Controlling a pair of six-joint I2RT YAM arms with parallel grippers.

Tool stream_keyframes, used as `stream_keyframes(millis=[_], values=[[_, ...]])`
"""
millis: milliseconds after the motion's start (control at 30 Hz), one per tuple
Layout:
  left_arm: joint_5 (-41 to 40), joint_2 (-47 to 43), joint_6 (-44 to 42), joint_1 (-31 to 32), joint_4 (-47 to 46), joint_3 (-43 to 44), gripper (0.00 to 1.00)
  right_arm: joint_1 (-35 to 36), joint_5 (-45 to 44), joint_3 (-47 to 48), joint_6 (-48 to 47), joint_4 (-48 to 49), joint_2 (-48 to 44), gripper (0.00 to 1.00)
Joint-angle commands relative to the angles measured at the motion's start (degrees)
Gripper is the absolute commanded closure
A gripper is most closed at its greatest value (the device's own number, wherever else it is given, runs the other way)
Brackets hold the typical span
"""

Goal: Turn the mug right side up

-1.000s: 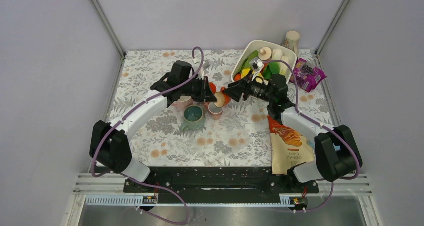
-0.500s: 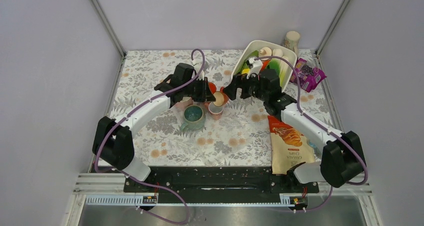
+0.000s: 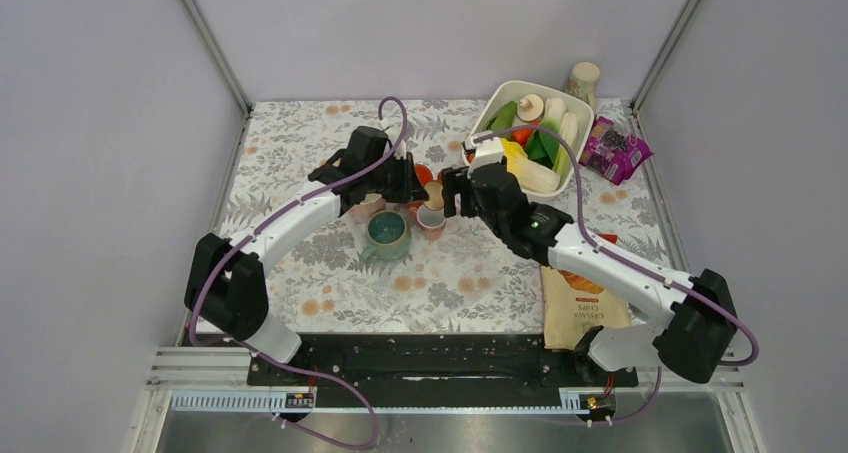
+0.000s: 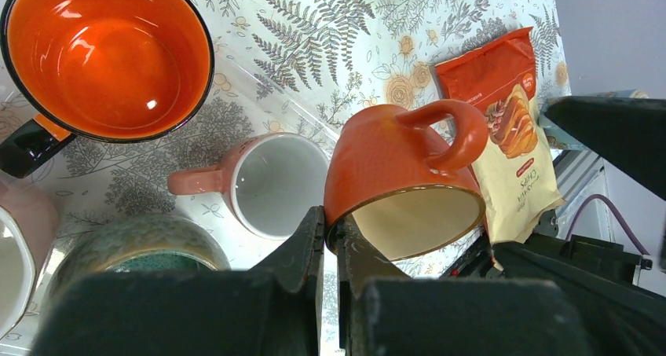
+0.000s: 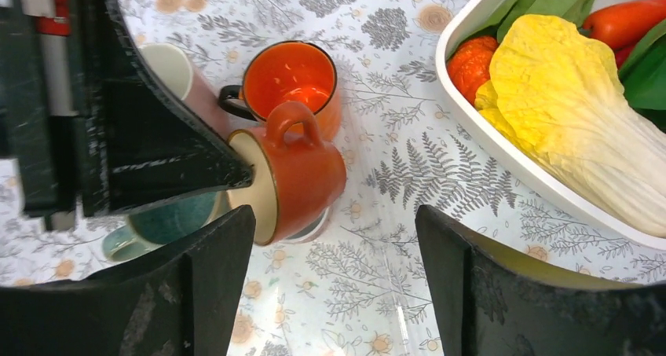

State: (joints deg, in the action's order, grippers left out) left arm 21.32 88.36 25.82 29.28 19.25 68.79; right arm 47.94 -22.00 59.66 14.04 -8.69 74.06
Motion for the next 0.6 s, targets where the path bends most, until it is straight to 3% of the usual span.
stream_keyframes(millis=[0,200,333,467,533,567], values=[[-0.10,-3.35,1.61,-0.02,-3.38,1.33,1.00,0.49,-4.79,5.49,0.72,-1.68,5.13,0.16],[-0.03,-3.91,1.66,-0.09,-3.31,1.08,1.00,0.66,-4.06,8.64,1.86,-2.19,9.16,0.24],[0.14,-5.19,1.44,-0.14,-3.25,1.09,1.00,0.68,-9.27,9.62,-0.20,-4.35,12.23,0.49],[1.65,-7.04,-0.57,-0.01,-3.50,0.91,1.00,0.66,-9.52,11.00,-2.59,-5.75,13.60,0.90],[4.81,-7.55,-2.15,-0.05,-2.24,1.13,1.00,0.66,-8.98,11.55,-4.54,-6.10,13.02,1.00],[6.62,-8.03,-3.52,-0.06,-1.13,1.27,0.94,0.66,-8.82,11.69,-6.34,-6.28,12.35,1.00]])
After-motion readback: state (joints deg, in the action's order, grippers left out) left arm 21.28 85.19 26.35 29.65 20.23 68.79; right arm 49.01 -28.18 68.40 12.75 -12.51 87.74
